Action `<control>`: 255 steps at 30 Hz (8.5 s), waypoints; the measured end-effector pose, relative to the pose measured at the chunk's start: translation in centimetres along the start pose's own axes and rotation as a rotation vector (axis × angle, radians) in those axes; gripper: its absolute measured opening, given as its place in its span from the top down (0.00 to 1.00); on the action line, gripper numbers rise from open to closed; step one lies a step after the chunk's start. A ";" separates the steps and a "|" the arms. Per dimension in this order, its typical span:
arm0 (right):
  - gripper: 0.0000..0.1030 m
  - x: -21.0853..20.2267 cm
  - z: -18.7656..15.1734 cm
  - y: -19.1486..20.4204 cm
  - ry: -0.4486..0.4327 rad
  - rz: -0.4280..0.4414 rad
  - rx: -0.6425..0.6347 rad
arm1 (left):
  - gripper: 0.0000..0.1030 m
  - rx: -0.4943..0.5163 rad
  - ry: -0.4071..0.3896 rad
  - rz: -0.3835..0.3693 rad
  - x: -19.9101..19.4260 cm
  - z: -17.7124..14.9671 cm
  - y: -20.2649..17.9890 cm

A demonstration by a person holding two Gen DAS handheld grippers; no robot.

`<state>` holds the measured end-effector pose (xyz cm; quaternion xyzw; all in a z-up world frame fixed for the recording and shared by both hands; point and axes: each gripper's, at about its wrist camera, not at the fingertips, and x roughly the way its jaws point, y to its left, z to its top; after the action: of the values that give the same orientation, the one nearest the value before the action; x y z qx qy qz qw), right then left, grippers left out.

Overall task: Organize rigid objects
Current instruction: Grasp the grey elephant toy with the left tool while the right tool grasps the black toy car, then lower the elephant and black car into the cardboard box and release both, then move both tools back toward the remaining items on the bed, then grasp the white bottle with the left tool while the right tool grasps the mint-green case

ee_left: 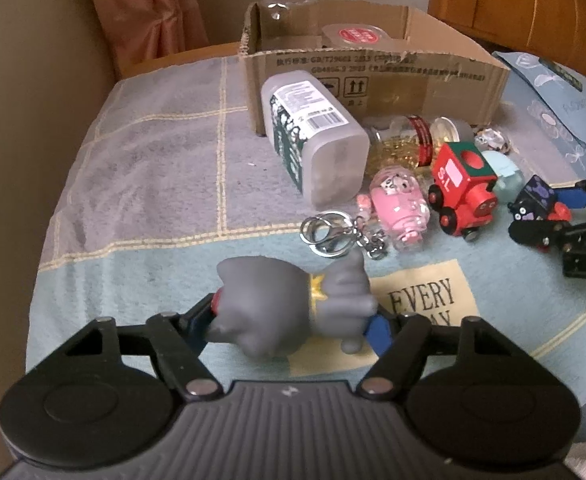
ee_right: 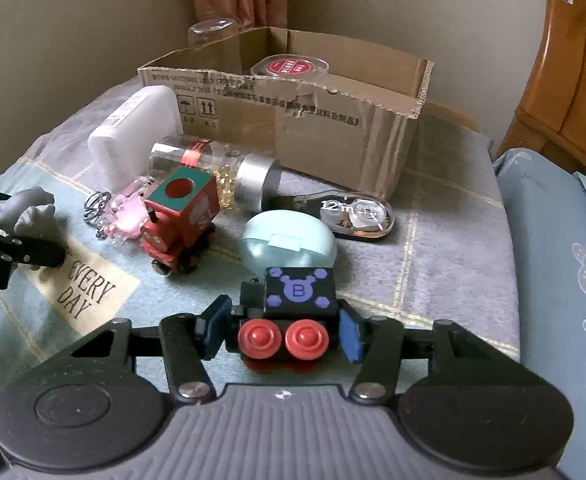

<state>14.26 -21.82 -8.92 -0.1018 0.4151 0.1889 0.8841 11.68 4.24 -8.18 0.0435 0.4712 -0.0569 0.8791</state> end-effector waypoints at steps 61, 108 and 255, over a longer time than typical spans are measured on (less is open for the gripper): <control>0.41 -5.2 13.1 -4.0 -0.140 0.025 -0.205 | 0.29 0.222 -0.120 -0.120 -5.9 12.3 0.5; 0.00 -1.2 10.9 -4.4 -0.085 0.061 -0.080 | 0.11 0.175 -0.168 -0.079 2.1 26.5 -1.4; 0.24 3.2 1.9 -0.3 -0.088 -0.072 0.080 | 0.11 -0.010 -0.118 -0.014 7.0 7.0 3.5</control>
<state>17.57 -20.69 -10.22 -0.0728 0.3790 0.1444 0.9112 21.79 6.38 -10.09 0.0325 0.4193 -0.0632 0.9051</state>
